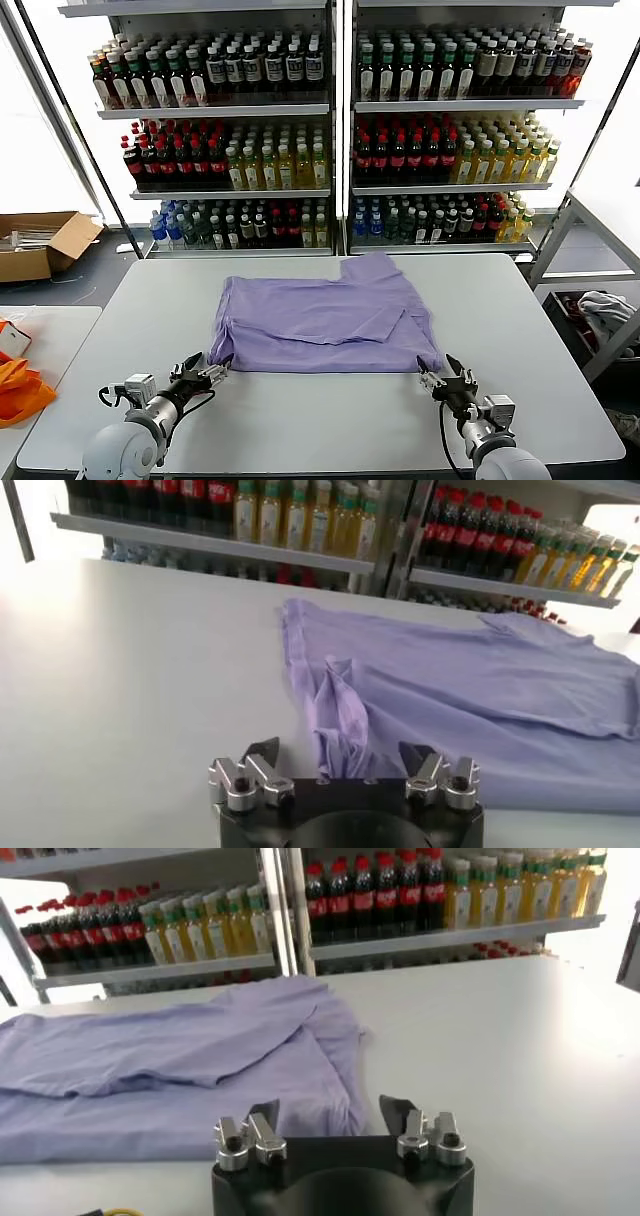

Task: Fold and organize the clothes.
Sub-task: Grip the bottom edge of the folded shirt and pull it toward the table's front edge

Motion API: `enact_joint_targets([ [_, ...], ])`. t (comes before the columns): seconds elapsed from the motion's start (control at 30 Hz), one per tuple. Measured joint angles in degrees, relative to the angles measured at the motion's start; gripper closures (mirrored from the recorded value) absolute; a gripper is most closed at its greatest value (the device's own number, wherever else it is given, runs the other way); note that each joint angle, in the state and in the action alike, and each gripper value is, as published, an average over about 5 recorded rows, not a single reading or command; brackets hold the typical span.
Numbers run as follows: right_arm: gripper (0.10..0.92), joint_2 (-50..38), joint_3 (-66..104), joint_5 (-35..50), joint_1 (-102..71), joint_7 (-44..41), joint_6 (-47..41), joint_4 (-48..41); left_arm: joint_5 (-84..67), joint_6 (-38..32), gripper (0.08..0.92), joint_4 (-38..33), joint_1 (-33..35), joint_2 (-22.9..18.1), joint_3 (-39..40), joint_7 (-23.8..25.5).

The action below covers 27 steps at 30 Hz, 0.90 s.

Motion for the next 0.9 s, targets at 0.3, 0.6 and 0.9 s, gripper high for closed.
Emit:
enact_joint_targets([
  [0.3, 0.812, -0.06, -0.58, -0.07, -0.47, 0.34, 0.63, -0.34, 0.18, -0.82, 0.634, 0.97, 0.78, -0.35, -0.19, 0.66],
  [0.6, 0.901, -0.57, -0.19, -0.04, -2.05, 0.31, 1.07, 0.90, 0.02, -1.13, 0.878, 0.25, 2.42, -0.38, -1.11, 0.74],
  [0.9, 0.901, -1.20, 1.59, -0.48, -6.71, 0.63, 0.81, 5.87, 0.31, -1.11, 0.911, -4.24, 7.22, -2.05, -3.32, 0.58],
])
